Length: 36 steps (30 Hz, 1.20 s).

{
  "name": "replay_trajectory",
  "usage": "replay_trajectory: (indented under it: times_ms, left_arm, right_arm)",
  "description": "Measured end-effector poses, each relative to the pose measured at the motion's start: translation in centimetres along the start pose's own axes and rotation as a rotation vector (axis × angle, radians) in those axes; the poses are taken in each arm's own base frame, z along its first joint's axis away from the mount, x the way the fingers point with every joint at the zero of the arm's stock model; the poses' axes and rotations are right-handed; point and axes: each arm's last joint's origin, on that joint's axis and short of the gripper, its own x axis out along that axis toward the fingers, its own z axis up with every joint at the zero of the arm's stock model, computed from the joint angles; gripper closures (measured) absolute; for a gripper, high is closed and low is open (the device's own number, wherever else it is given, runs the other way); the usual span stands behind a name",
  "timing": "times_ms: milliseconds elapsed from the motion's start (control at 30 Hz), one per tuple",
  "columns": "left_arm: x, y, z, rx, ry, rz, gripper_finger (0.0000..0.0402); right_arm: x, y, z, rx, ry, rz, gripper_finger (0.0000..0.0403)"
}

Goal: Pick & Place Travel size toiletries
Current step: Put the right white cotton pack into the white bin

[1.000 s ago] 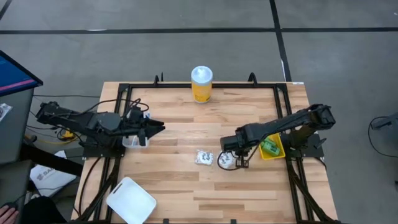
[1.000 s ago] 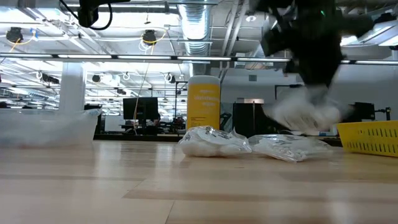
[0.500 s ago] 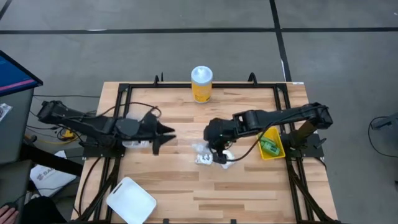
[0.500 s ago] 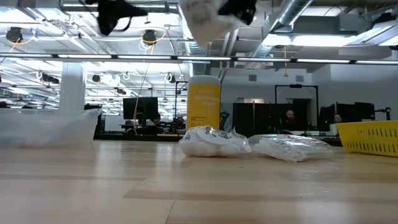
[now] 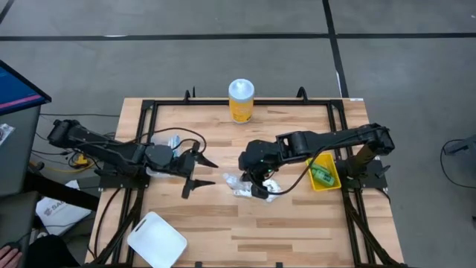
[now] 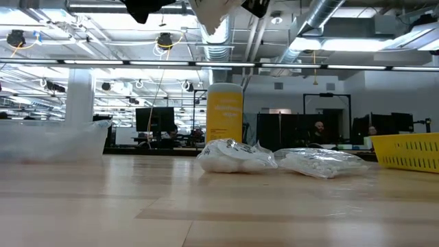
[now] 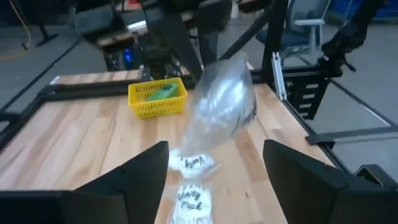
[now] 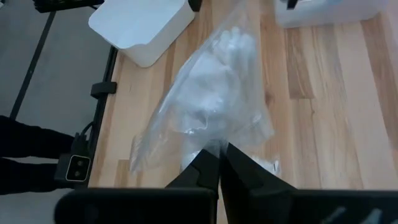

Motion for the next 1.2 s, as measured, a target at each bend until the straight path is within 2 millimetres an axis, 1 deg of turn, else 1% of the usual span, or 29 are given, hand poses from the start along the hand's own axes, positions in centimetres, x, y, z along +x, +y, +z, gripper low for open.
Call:
replay_trajectory:
  times_ms: [167,233,500,633,733,900,1200]
  left_arm:
    - [0.6,0.3,-0.1,0.006,0.002,0.015,0.0142]
    - [0.8,0.4,0.1,0.001,-0.025,0.015,0.0142]
    - [1.5,1.0,0.5,-0.014,-0.086,-0.056,0.0142]
    - [1.7,0.9,0.4,-0.014,-0.084,-0.078,0.0147]
    - [2.3,0.8,-0.1,-0.012,-0.054,-0.106,0.0166]
    - [3.0,0.7,-0.6,-0.011,-0.037,-0.118,0.0214]
    - [2.9,0.7,-0.1,-0.012,-0.087,-0.117,0.0317]
  right_arm:
    - [0.0,0.0,0.0,0.0,-0.001,0.001,0.0403]
    - [0.0,0.0,0.0,-0.001,-0.003,0.002,0.0403]
    - [0.3,0.0,0.2,-0.002,-0.013,0.007,0.0403]
    - [0.5,0.0,0.1,-0.001,-0.009,0.006,0.0403]
    - [0.5,0.0,0.2,-0.002,-0.011,0.006,0.0403]
    - [0.5,-0.1,0.2,0.001,-0.015,0.005,0.0403]
    - [0.5,-0.1,0.2,0.0,-0.016,0.005,0.0403]
